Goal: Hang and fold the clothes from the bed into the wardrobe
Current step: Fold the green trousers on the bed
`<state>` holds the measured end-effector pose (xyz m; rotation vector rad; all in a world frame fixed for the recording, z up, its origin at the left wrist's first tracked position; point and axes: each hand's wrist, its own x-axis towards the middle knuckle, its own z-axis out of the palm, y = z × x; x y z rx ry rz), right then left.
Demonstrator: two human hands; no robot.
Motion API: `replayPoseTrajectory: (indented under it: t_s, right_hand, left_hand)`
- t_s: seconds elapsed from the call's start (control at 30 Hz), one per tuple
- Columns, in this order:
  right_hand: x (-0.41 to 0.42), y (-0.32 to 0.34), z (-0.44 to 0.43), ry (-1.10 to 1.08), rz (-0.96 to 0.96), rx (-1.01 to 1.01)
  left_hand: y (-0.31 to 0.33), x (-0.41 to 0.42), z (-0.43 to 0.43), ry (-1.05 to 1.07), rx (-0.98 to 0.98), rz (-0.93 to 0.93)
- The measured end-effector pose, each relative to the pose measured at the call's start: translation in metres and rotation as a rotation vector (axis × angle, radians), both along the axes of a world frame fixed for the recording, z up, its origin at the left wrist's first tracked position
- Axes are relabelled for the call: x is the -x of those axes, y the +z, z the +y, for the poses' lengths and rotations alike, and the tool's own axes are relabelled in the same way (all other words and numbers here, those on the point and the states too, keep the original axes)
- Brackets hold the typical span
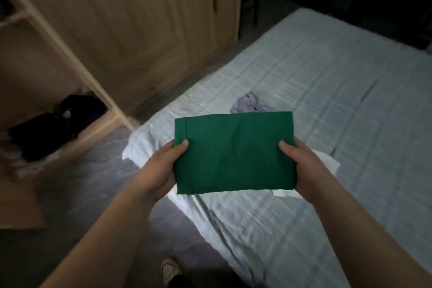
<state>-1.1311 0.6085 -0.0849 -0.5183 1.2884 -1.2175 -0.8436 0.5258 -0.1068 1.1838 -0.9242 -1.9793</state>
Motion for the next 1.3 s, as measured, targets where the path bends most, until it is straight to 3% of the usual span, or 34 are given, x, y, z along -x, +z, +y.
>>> replayPoseTrajectory:
  t_s: [0.27,0.43,0.77,1.3]
  right_hand:
    - [-0.298,0.067,-0.109,0.245,0.011,0.105]
    - [-0.435,0.094,-0.149,0.454,-0.047,0.137]
    - [-0.583,0.084,-0.258,0.612,-0.019,0.108]
    - [-0.779,0.073,-0.571,0.844,0.260,0.311]
  left_hand:
    - [0.090,-0.303,-0.015,0.362,0.109,-0.011]
    - [0.113,-0.430,0.008,0.625,0.106,0.009]
    - [0.108,-0.550,-0.040,0.876,0.099,0.053]
    - [0.123,-0.715,-0.308,0.969,0.131,-0.055]
